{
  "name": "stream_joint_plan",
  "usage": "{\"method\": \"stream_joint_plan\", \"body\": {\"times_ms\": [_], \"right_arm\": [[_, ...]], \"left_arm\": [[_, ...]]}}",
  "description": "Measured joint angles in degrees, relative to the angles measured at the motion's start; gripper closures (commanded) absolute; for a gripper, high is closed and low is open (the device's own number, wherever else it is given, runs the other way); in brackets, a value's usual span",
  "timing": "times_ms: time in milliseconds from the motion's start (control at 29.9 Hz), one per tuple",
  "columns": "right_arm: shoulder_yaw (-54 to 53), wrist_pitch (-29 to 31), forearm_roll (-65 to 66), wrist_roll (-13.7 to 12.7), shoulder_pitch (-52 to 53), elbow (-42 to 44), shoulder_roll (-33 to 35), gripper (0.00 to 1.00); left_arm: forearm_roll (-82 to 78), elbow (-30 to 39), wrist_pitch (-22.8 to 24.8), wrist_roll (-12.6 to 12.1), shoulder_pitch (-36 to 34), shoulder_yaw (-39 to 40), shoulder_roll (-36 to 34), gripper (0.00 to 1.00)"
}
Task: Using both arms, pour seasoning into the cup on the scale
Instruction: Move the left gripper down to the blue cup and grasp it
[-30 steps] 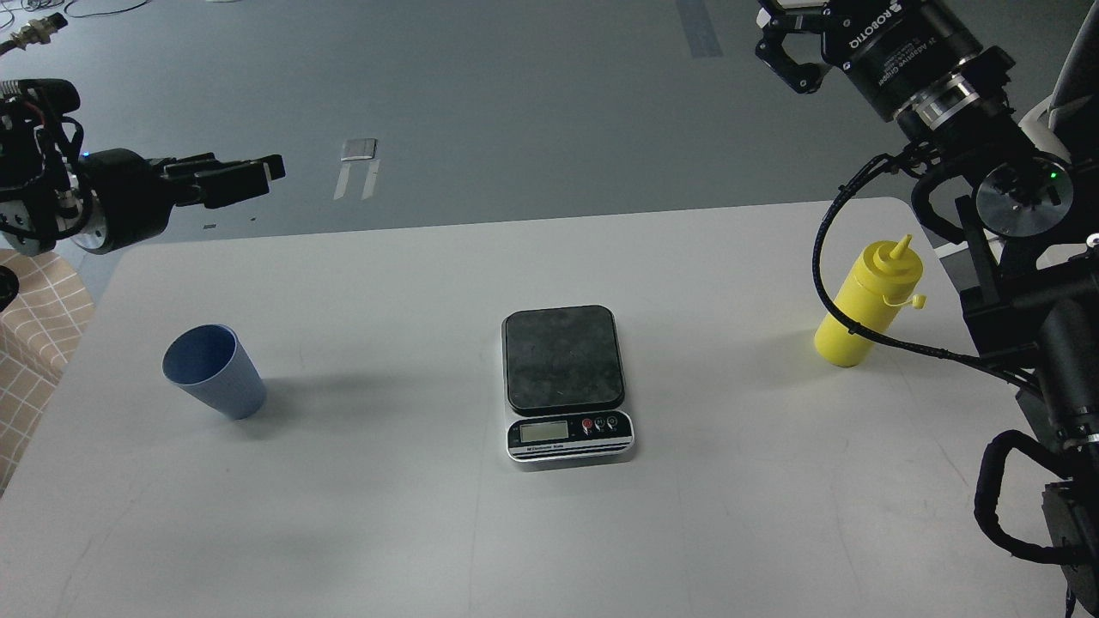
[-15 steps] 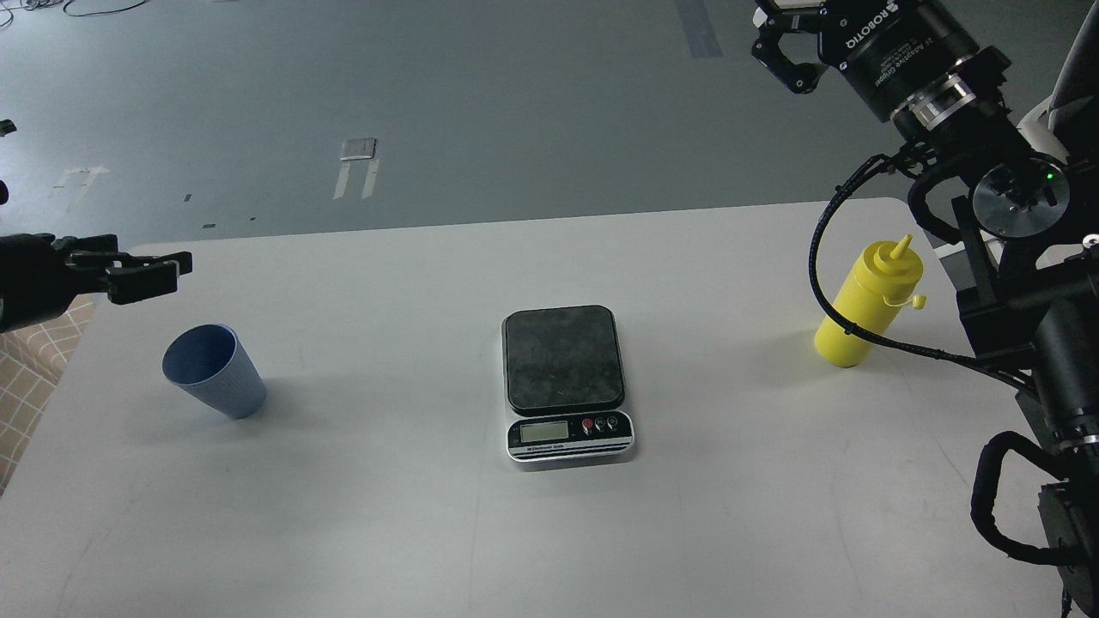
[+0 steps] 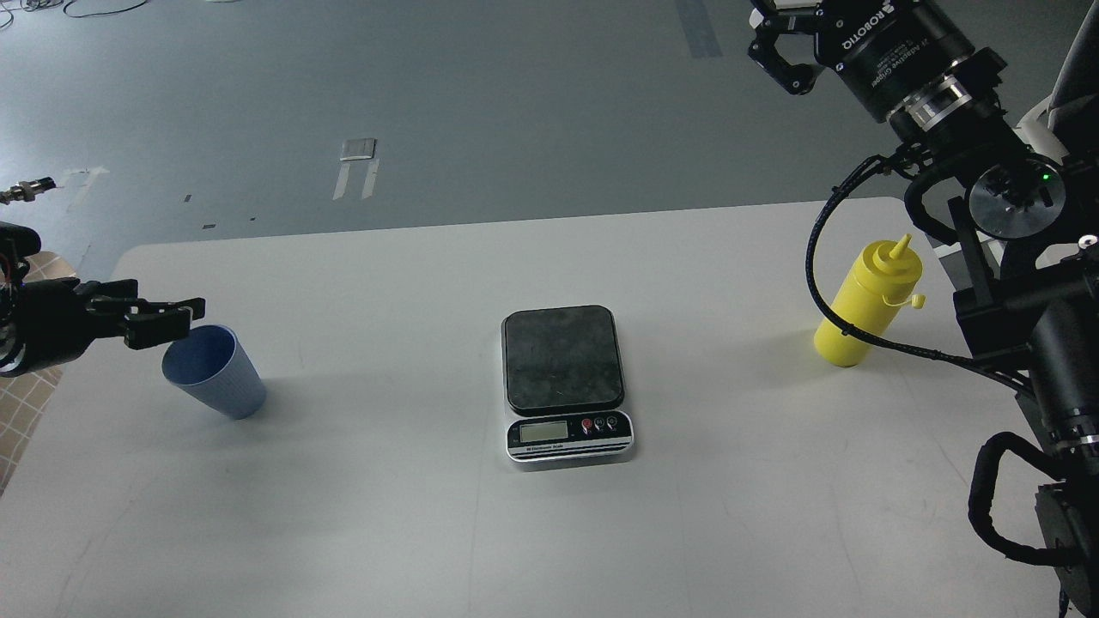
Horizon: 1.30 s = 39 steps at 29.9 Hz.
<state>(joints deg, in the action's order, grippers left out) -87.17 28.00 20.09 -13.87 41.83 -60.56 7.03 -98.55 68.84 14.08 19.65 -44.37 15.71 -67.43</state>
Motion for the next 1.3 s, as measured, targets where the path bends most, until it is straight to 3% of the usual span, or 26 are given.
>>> {"method": "stream_joint_plan", "body": {"times_ms": [668,1002,1303], "right_arm": [[0.0,0.0,0.0,0.0,-0.1,0.0,-0.2,0.00],[-0.1,0.0,0.0,0.0,-0.1,0.1,-0.1,0.00],[-0.1,0.0,0.0,0.0,-0.1,0.2,-0.1,0.00]], "left_arm": [[1.1,-4.7,-1.5,-0.2,2.0,-1.0,2.8,0.08],[1.4,-6.3,-1.5,0.0,2.9,-1.0,4.4,0.24],[1.9,-7.6,-0.8,0.1,2.9,-1.1,5.4,0.46]]}}
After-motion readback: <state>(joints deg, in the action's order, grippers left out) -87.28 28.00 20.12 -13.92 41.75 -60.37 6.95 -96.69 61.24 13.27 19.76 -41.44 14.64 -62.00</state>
